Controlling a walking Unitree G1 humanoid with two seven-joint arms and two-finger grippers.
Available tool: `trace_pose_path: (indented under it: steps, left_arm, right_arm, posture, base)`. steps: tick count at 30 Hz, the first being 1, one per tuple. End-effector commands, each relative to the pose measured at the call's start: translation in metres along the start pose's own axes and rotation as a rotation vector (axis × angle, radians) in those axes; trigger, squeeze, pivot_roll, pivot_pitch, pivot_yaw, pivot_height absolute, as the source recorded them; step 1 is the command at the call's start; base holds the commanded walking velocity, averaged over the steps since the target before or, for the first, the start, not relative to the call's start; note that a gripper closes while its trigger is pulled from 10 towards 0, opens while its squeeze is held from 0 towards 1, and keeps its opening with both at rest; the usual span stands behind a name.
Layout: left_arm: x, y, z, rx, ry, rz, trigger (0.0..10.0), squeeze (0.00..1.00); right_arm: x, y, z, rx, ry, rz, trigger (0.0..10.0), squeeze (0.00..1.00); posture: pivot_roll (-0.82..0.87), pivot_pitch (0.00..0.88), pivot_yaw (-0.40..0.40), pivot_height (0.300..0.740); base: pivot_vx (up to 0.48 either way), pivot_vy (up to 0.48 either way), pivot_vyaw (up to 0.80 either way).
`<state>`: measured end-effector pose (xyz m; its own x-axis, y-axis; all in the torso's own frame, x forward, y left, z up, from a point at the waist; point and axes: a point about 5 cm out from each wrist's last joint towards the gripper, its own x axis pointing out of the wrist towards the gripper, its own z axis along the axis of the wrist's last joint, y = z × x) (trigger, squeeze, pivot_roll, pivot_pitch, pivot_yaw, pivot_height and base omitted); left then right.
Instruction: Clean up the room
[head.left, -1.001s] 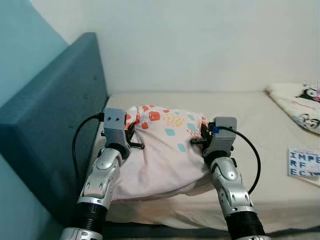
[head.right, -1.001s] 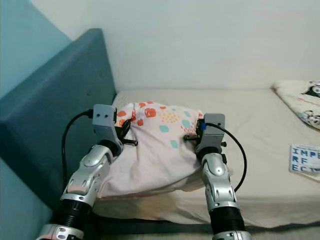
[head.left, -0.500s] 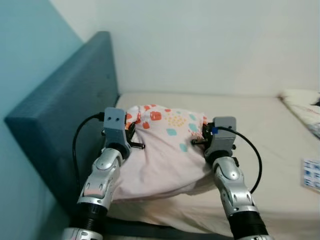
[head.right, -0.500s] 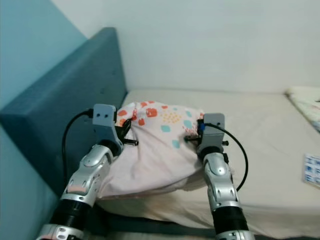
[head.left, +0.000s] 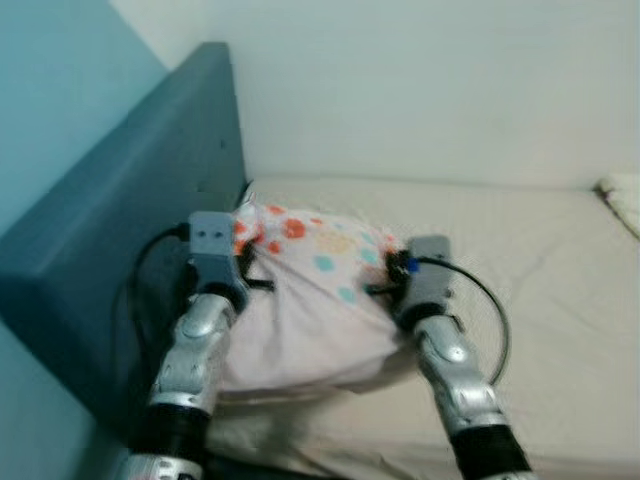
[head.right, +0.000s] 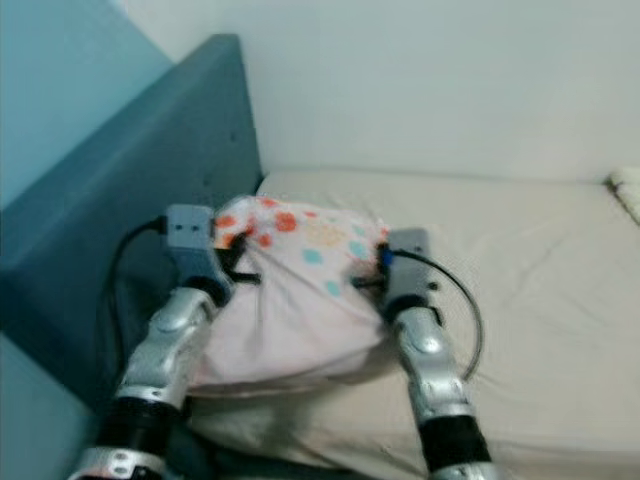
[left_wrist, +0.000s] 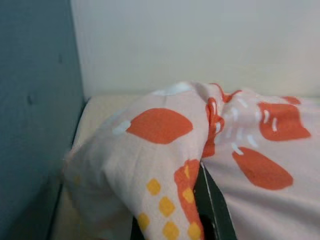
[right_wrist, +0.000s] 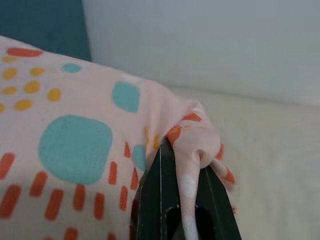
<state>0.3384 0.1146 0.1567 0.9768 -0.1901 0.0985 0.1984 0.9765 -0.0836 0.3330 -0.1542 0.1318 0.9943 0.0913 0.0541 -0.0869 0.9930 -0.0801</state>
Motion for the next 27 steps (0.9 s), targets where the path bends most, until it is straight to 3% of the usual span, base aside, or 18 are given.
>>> trace_pose_path:
  steps: [1, 12, 19, 23, 27]
  left_arm:
    - [0.002, 0.008, 0.016, 0.008, -0.081, 0.028, 10.0, 0.0]
    - [0.003, 0.025, 0.015, 0.054, -0.068, 0.086, 10.0, 0.0]
    - [0.008, 0.024, 0.011, 0.104, -0.043, 0.055, 10.0, 0.0]
    - [0.029, 0.019, 0.002, 0.193, 0.015, -0.001, 10.0, 0.0]
    - [0.042, 0.018, 0.006, 0.209, 0.044, -0.014, 10.0, 0.0]
  right_arm:
    - [0.003, 0.018, 0.011, 0.018, -0.049, 0.068, 10.0, 0.0]
    - [0.003, 0.017, 0.005, 0.037, -0.016, 0.057, 10.0, 0.0]
    - [0.008, 0.012, -0.001, 0.048, 0.024, 0.034, 10.0, 0.0]
    - [0.028, -0.001, -0.007, -0.057, 0.059, -0.001, 10.0, 0.0]
    - [0.041, -0.01, -0.001, -0.046, 0.093, -0.037, 10.0, 0.0]
  posture:
    - [0.02, 0.0, -0.043, 0.734]
    - [0.02, 0.0, -0.041, 0.734]
    - [0.02, 0.0, -0.046, 0.734]
    - [0.04, 0.057, -0.036, 0.734]
    - [0.04, 0.105, -0.025, 0.734]
  base:
    - [0.0, 0.0, 0.0]
    - [0.0, 0.0, 0.0]
    - [0.0, 0.0, 0.0]
    - [0.0, 0.0, 0.0]
    - [0.0, 0.0, 0.0]
